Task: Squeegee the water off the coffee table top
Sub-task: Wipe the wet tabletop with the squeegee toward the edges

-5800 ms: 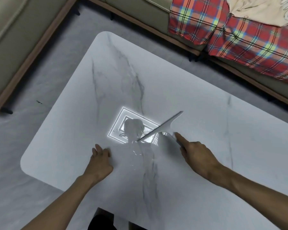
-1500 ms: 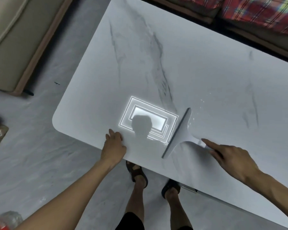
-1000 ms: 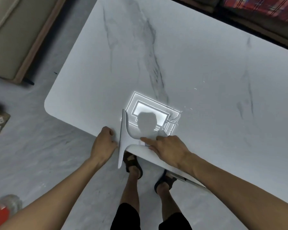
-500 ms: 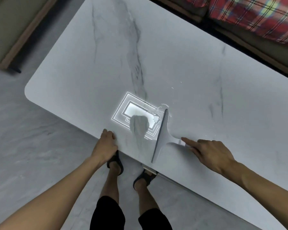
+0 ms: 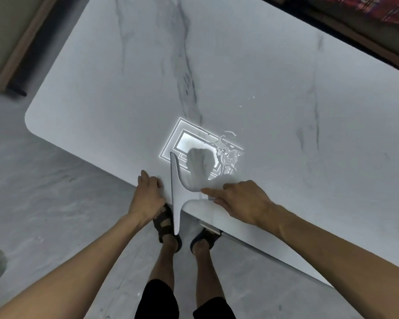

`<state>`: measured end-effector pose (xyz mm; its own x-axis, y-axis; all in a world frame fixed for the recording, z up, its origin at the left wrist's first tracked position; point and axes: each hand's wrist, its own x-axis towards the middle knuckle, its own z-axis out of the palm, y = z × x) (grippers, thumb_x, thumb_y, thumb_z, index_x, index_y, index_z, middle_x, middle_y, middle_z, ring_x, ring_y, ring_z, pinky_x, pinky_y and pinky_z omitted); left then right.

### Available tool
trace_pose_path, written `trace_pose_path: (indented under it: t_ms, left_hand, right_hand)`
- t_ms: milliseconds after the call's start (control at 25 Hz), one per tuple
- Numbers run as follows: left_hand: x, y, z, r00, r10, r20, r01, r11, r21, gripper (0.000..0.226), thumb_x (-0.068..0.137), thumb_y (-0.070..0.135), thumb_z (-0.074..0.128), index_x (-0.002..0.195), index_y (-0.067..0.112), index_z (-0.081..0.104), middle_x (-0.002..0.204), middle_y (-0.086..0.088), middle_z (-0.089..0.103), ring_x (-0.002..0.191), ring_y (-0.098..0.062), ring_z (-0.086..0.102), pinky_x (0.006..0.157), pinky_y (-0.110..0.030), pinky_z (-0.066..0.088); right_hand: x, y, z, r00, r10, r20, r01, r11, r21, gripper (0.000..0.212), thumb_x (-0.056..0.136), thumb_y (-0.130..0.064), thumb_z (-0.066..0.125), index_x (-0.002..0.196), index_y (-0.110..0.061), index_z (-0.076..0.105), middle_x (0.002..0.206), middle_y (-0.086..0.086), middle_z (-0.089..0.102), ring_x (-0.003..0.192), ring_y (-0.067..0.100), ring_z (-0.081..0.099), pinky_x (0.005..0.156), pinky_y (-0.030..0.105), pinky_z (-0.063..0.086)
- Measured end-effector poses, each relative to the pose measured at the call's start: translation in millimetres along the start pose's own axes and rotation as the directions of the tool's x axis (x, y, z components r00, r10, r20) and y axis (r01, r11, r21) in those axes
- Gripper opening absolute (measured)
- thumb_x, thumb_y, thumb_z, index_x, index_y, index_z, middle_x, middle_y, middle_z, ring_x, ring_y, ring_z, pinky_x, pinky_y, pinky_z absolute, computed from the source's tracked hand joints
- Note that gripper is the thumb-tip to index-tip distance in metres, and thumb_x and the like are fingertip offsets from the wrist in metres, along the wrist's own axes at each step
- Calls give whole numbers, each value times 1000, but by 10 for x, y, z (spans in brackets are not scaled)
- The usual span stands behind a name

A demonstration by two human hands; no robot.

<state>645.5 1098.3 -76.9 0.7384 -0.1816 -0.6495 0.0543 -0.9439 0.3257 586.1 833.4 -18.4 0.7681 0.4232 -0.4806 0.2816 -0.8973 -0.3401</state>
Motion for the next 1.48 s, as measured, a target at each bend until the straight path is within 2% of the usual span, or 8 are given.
trace_pose_path:
  t_ms: [120,240,480,640,920,1080,1320,1480]
  left_hand:
    - [55,18,42,989,-53,136,44,996,73,38,74,4,53,111,7,47,146,-28,22,133,-45,27,97,-45,44]
    - [112,81,-51,965,-123,232,113,992,54,37,74,10,51,110,14,42,154,-28,9,141,-46,17,89,-41,40]
    - [122,204,-221,929,-170,328,164,985,45,51,79,9,47,130,8,38,158,-30,-2,147,-47,3,112,-49,29]
    - [76,289,-302,927,-196,321,204,979,9,36,81,8,44,117,9,41,156,-31,9,144,-48,15,110,-50,33]
    - [92,319,-302,930,-278,243,324,929,-181,55,88,2,43,141,-1,27,151,-25,31,143,-42,26,113,-50,31]
    - [88,403,-300,921,-340,191,381,887,-259,49,90,3,48,137,-1,34,141,-29,40,129,-47,43,106,-50,41]
    - [129,448,-336,907,-332,259,385,903,-191,44,88,1,41,131,-2,34,150,-29,27,137,-47,31,108,-49,36]
    - [69,587,-350,948,-258,188,284,950,-128,24,84,1,46,108,4,42,120,-19,47,99,-35,54,74,-39,44]
  right_hand:
    - [-449,464,-81,994,107,15,-107,994,-3,43,100,-48,27,142,-57,25,92,-6,62,83,24,65,61,30,34]
    - [-868,808,-164,971,236,35,-235,972,-31,43,99,-50,22,140,-59,25,79,-11,51,76,20,63,58,28,35]
    - [-1253,931,-368,926,377,15,-376,925,-56,41,98,-54,19,137,-63,25,90,-13,64,82,17,66,63,31,46]
    - [-766,570,-407,989,143,37,-142,989,-27,42,98,-51,25,139,-58,27,92,-6,64,83,25,65,60,31,37]
    - [325,94,-193,970,-208,121,225,963,-149,41,102,-40,34,142,-49,36,98,3,67,86,28,65,63,30,31]
    - [284,462,-282,994,-103,17,105,989,-106,39,100,-45,32,138,-55,36,106,0,68,93,28,66,65,30,32]
    - [-62,979,-421,977,194,-88,-194,981,3,38,98,-50,27,134,-59,37,98,-7,68,92,24,65,62,29,34]
    - [-555,1191,-371,921,376,-99,-371,926,63,41,99,-48,24,137,-56,36,92,-4,68,87,27,65,60,31,36]
